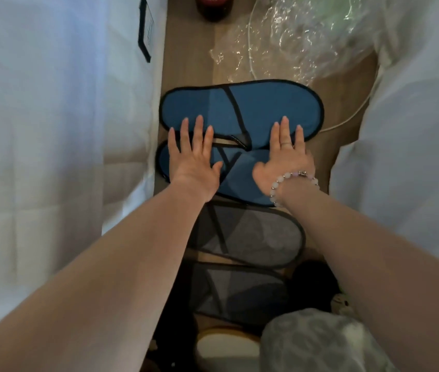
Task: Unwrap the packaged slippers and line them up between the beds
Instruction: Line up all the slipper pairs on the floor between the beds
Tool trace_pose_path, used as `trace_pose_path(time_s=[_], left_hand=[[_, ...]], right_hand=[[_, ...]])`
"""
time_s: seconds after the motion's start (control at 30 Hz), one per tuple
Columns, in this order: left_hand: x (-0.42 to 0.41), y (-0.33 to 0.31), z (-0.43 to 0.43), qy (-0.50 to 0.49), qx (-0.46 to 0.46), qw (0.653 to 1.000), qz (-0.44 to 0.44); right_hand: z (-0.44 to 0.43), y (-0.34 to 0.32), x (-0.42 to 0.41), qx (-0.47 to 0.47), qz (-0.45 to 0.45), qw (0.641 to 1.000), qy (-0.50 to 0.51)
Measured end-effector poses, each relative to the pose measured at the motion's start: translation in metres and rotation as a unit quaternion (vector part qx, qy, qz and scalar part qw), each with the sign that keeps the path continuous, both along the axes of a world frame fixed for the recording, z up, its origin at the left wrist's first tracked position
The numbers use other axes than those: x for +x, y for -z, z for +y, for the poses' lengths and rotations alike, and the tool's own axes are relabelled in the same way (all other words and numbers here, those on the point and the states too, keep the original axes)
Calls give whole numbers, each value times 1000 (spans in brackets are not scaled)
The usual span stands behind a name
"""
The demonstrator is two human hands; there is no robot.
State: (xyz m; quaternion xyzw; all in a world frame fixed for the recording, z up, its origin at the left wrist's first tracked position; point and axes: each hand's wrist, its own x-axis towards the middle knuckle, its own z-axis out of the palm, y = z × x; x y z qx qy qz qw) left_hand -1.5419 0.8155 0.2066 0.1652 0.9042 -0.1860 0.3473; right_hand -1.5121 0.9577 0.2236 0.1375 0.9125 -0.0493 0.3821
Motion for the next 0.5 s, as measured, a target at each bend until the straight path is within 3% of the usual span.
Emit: trace_pose_path(time_s=[0.2, 0.33, 0.5], left_hand=[[1, -18, -19, -23, 10, 1000, -14], [49, -49, -37, 12, 19, 999, -41], [130, -57, -47, 68, -2, 990, -127]], right_hand=[[-1, -12, 2, -52, -12, 998, -18], [-11, -42, 55, -43, 33, 998, -40], [-46, -43, 147, -42, -106, 989, -90]])
